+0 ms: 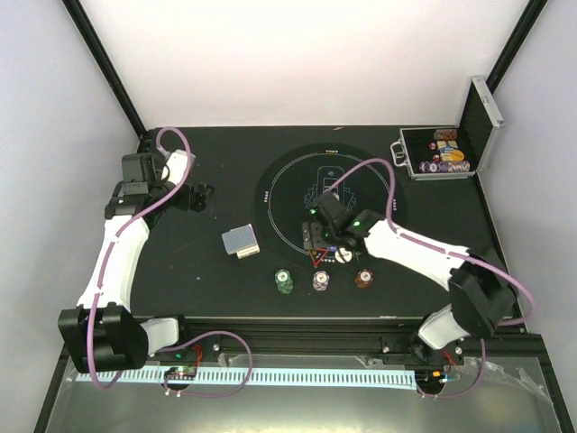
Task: Distribute texas hold em gaming equipment
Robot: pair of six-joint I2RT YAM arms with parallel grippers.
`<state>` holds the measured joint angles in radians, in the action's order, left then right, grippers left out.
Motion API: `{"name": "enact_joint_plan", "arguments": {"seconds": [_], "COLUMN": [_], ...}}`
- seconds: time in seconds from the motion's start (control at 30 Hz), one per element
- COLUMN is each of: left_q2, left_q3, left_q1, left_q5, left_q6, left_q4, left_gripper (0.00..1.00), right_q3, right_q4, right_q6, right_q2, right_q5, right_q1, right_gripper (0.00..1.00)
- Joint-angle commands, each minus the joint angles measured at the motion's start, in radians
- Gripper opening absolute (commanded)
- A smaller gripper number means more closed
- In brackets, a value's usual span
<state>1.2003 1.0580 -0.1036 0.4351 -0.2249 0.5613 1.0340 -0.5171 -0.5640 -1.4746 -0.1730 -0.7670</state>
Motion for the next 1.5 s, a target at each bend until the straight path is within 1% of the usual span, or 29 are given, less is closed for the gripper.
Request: {"name": "enact_joint_plan", "arguments": {"seconds": [0.0, 0.17, 0.37, 0.57, 0.8, 0.93, 1.07, 1.2, 1.33, 1.47], "left_q2": [0.011, 0.018, 0.025, 0.027, 0.021, 0.018, 0.021, 0.021, 0.021, 0.019], "left_q3": [0.057, 0.077, 0.092, 0.107, 0.122, 0.122, 0.121, 0.12, 0.119, 0.121], "left_q1": [-0.01, -0.015, -0.026, -0.029, -0.032, -0.034, -0.034, -0.034, -0.035, -0.035], "left_q5": [0.021, 0.014, 0.02, 0.043, 0.061, 0.067, 0.07, 0.083, 0.085, 0.087], "left_q6": [-0.019, -0.03, -0.016, -0.003, -0.001, -0.001, -0.001, -0.002, -0.004, -0.003], "left_q4": [0.067, 0.09, 0.097, 0.104, 0.115, 0.118, 0.124, 0.135, 0.145, 0.153], "left_gripper": [0.99, 0.99, 0.99, 0.99, 0.99, 0.99, 0.99, 0.99, 0.99, 0.99], "right_q3": [0.038, 0.026, -0.004, -0.001, 0.021, 0.032, 0.061, 0.095, 0.152, 0.244], "right_q4": [-0.109, -0.106, -0.078, -0.067, -0.076, -0.076, -0.08, -0.083, -0.097, -0.104], "right_q6": [-0.159, -0.209, -0.22, -0.215, -0.21, -0.206, -0.191, -0.172, -0.151, -0.117], "right_q2": [-0.089, -0.182, -0.193, -0.248, -0.305, -0.32, -0.352, -0.383, -0.429, -0.495], "right_q5": [0.025, 0.075, 0.095, 0.113, 0.088, 0.071, 0.063, 0.052, 0.034, 0.027], "right_q1": [-0.066, -0.094, -0.097, -0.096, -0.096, -0.095, -0.094, -0.094, -0.091, -0.081], "right_gripper": [0.89, 0.8, 0.71, 0.66, 0.62, 0.56, 0.5, 0.42, 0.37, 0.35]}}
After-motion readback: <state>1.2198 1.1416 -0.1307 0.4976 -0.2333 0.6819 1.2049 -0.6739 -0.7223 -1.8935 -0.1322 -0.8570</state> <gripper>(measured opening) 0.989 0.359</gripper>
